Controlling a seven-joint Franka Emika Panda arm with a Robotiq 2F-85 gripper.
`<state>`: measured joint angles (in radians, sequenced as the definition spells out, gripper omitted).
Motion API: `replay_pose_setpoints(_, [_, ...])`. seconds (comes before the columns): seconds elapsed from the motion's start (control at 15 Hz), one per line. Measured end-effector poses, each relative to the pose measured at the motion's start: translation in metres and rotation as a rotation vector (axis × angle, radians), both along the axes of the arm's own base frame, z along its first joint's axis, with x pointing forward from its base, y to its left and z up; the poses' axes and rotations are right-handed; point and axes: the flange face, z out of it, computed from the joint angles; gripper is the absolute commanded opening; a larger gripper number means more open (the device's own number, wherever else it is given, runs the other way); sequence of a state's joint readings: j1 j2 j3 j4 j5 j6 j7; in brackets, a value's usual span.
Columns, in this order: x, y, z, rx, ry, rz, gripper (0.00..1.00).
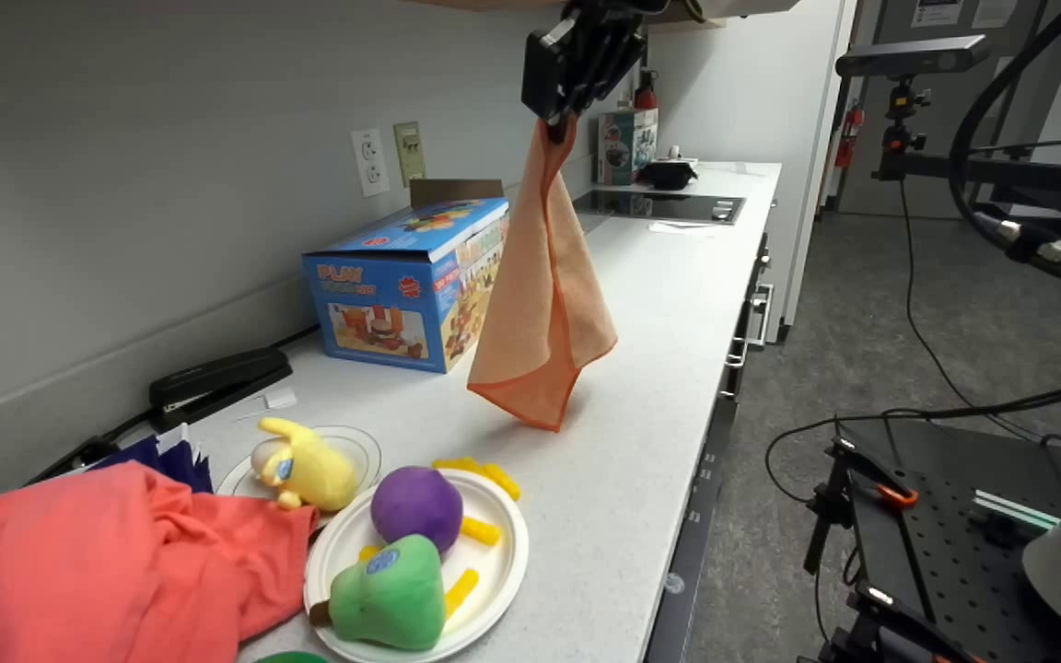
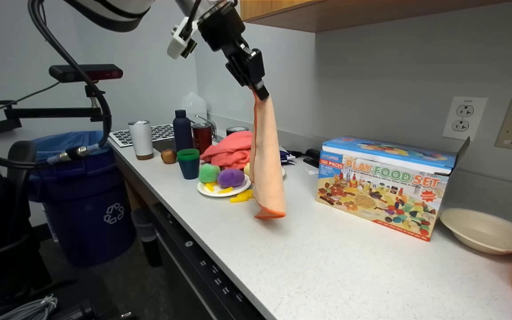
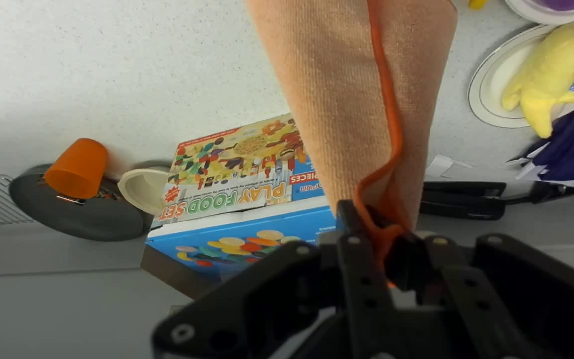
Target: Scrunch the orange towel
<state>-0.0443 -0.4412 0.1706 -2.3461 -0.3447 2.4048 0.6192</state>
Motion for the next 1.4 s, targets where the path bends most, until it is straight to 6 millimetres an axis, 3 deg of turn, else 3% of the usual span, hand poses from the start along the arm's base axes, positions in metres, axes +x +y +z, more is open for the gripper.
replay_pose_setpoints(0.93, [-0.042, 0.017, 0.054, 0.043, 0.088, 0.096, 0.01])
replay_pose_setpoints(1.2, [-0.046, 0.014, 0.047, 0.038, 0.145, 0.080, 0.01])
replay_pose_setpoints(1.4, [-0.043, 0.007, 0.025, 0.027, 0.215, 0.055, 0.01])
